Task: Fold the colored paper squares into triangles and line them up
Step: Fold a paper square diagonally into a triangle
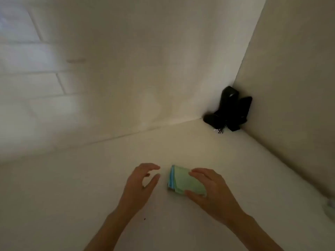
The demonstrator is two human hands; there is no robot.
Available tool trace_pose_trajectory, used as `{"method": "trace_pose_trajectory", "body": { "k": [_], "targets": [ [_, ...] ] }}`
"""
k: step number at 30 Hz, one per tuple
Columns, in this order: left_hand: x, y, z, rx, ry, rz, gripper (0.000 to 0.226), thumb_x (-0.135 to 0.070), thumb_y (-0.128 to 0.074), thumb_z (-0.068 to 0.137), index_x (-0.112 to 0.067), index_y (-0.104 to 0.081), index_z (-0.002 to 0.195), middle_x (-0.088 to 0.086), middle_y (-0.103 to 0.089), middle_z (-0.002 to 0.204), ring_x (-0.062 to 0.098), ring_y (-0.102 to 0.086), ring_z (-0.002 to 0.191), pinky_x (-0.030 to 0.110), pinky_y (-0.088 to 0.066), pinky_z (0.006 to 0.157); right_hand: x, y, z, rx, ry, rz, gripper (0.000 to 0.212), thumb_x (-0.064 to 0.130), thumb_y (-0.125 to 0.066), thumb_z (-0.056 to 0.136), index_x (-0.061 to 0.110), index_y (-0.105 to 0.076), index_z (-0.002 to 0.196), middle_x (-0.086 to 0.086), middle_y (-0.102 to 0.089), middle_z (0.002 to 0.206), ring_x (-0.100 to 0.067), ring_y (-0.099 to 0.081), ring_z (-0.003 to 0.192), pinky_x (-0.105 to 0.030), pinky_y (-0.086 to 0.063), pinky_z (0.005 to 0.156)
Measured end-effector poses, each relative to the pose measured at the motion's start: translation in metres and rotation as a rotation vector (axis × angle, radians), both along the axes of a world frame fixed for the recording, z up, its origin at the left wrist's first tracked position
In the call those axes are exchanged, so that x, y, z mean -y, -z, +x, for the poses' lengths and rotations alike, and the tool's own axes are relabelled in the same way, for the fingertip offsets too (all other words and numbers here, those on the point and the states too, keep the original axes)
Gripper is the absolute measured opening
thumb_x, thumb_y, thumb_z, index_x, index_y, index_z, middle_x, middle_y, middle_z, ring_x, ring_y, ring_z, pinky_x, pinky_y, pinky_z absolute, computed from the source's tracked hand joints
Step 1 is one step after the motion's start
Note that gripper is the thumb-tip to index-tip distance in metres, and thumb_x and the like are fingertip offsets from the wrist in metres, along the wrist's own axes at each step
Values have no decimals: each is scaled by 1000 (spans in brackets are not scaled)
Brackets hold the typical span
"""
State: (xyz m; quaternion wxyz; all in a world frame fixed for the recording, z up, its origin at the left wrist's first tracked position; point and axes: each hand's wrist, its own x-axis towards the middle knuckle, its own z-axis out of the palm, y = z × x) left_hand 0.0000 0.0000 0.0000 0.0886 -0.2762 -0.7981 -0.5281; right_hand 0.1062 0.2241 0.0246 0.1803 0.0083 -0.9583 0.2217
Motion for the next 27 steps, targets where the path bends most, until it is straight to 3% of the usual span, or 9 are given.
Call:
{"method": "trace_pose_trajectory", "body": {
  "k": [5,8,13,18,21,27],
  "targets": [
    [-29,23,5,-180,283,-180,43,-45,-56,86,-20,-61,120,-7,-56,129,3,-47,121,16,-35,102,11,46,2,-67,41,184,60,63,-41,85,16,-69,109,0,-69,109,-17,-64,98,-23,-41,92],
    [-28,32,11,-211,282,-218,43,-48,-53,85,-22,-61,118,-6,-56,124,6,-47,116,15,-35,100,20,54,10,-104,129,181,56,57,-37,88,16,-71,103,1,-71,102,-18,-67,92,-27,-51,83],
    [-31,33,10,-201,265,-268,36,-42,-57,83,-23,-59,114,-6,-55,114,9,-50,106,22,-41,93,30,54,6,-88,204,118,56,57,-38,84,16,-70,106,2,-68,103,-18,-63,94,-26,-50,79],
    [-34,37,8,-182,234,-290,36,-28,-64,82,-23,-57,117,-4,-54,114,14,-51,104,23,-41,91,34,53,2,-165,250,128,44,55,-47,79,23,-72,94,7,-65,90,-15,-61,82,-23,-52,66],
    [-35,35,11,-166,213,-295,39,-22,-65,84,-25,-54,121,-6,-51,118,11,-46,108,22,-38,94,35,53,1,-212,240,164,30,45,-47,82,25,-70,79,8,-64,83,-18,-61,74,-26,-52,60],
    [-25,17,27,-343,123,-258,45,-29,-67,81,-31,-53,124,-2,-35,129,12,-29,115,21,-32,96,38,34,16,-407,243,206,6,23,-74,75,19,-72,79,5,-67,85,-19,-61,76,-31,-48,67]
  ]
}}
